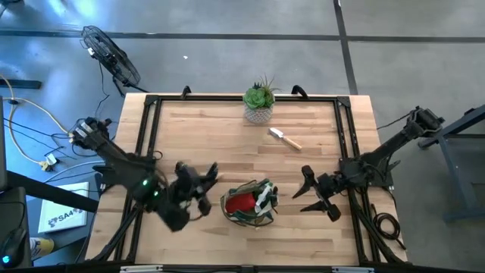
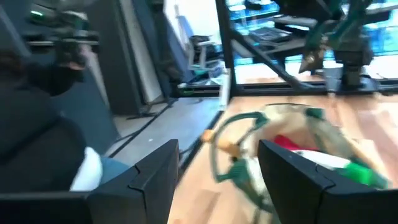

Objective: Pick & Place Garden tools in Gardening bag
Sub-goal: Put the green shear scissors into the green gardening bag

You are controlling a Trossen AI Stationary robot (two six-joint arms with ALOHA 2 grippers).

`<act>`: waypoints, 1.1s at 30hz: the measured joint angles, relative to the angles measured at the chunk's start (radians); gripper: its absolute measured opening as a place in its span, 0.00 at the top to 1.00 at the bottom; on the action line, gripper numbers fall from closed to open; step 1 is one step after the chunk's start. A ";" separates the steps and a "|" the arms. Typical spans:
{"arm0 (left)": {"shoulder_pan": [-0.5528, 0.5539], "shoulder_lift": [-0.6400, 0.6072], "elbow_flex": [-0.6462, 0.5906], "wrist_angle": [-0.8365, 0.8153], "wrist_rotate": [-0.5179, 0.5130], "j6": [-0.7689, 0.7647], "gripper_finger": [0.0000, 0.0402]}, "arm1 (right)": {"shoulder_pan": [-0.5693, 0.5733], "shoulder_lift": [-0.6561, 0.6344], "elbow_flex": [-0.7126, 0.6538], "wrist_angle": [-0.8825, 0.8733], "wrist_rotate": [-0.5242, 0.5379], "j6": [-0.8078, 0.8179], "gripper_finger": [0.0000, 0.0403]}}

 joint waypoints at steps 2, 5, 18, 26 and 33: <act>-0.063 0.000 -0.045 0.024 -0.076 -0.073 0.89 | 0.023 -0.003 0.000 -0.011 0.000 -0.003 0.48; -0.160 0.002 -0.120 0.161 -0.273 -0.112 0.89 | 0.043 -0.002 0.000 -0.021 0.009 -0.025 0.48; -0.206 0.279 -0.258 0.642 -0.538 -0.009 0.89 | 0.039 -0.002 0.000 0.006 0.079 -0.126 0.48; -0.128 0.312 -0.199 0.712 -0.541 -0.005 0.89 | 0.031 -0.005 0.000 0.012 0.038 -0.133 0.48; -0.112 0.331 -0.083 0.705 -0.544 0.129 0.89 | 0.031 -0.005 0.000 -0.012 -0.007 -0.194 0.48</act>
